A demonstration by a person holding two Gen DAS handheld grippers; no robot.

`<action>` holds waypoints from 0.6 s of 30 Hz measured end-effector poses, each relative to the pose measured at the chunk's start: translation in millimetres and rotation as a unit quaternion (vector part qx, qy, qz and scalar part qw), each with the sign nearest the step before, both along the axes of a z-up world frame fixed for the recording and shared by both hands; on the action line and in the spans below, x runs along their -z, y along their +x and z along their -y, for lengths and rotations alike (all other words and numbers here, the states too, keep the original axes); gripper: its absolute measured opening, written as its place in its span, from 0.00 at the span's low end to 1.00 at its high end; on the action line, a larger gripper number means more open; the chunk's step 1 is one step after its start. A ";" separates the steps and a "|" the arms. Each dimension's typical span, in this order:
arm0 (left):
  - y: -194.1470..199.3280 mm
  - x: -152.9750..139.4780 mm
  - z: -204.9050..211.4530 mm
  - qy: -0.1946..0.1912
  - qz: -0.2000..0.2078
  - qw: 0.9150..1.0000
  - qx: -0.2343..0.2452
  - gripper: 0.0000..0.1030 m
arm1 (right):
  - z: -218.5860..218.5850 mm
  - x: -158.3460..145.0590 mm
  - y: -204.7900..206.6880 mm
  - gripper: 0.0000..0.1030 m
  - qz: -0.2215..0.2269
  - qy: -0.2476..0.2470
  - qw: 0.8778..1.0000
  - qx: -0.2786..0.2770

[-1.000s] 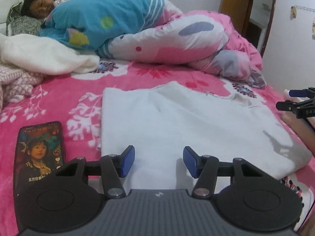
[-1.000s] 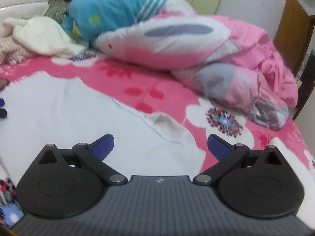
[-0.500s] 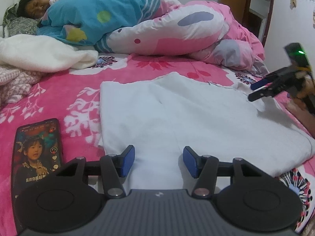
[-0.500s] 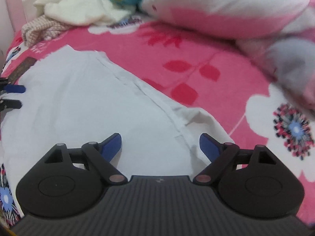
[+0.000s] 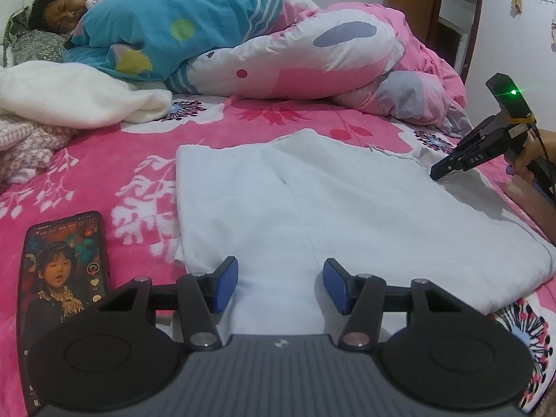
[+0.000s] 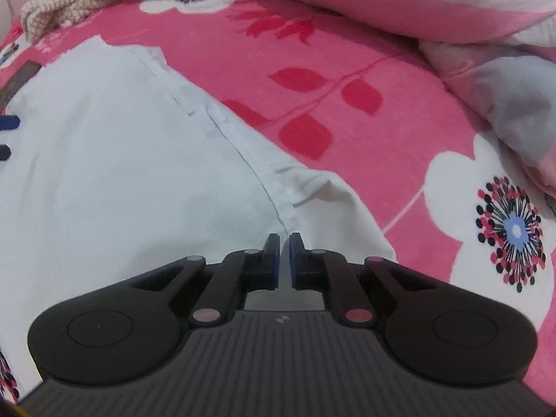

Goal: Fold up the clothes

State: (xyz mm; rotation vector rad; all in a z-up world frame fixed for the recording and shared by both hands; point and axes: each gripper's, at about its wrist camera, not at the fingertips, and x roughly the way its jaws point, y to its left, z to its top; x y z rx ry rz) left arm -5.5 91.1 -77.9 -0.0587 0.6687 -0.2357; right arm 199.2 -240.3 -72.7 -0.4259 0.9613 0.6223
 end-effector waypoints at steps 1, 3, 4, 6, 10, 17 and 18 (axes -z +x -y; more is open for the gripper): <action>0.2 0.0 -0.5 0.000 0.000 1.000 0.001 0.54 | 0.0 -2.1 -1.6 0.07 0.003 0.005 1.000 -0.003; 0.4 0.2 -0.3 0.001 0.000 1.000 0.001 0.54 | -2.1 -8.1 -3.2 0.07 0.010 0.014 1.000 -0.020; 0.5 0.3 0.1 0.001 0.000 1.000 0.001 0.54 | -4.4 -8.5 -3.0 0.11 0.009 0.011 0.999 -0.030; 0.8 0.5 0.7 0.003 0.001 1.000 0.002 0.54 | -8.4 -5.8 1.8 0.28 0.003 -0.005 0.999 -0.039; 1.3 0.9 0.5 0.003 0.002 1.000 0.002 0.54 | -16.7 8.3 4.6 0.48 -0.001 -0.041 0.998 -0.044; 1.2 2.0 -0.3 0.003 0.003 1.000 0.003 0.54 | -18.4 22.5 6.4 0.04 0.111 -0.153 0.982 0.011; 1.2 1.9 -0.2 0.003 0.003 1.000 0.003 0.54 | -16.5 25.7 8.5 0.04 0.124 -0.163 0.978 0.025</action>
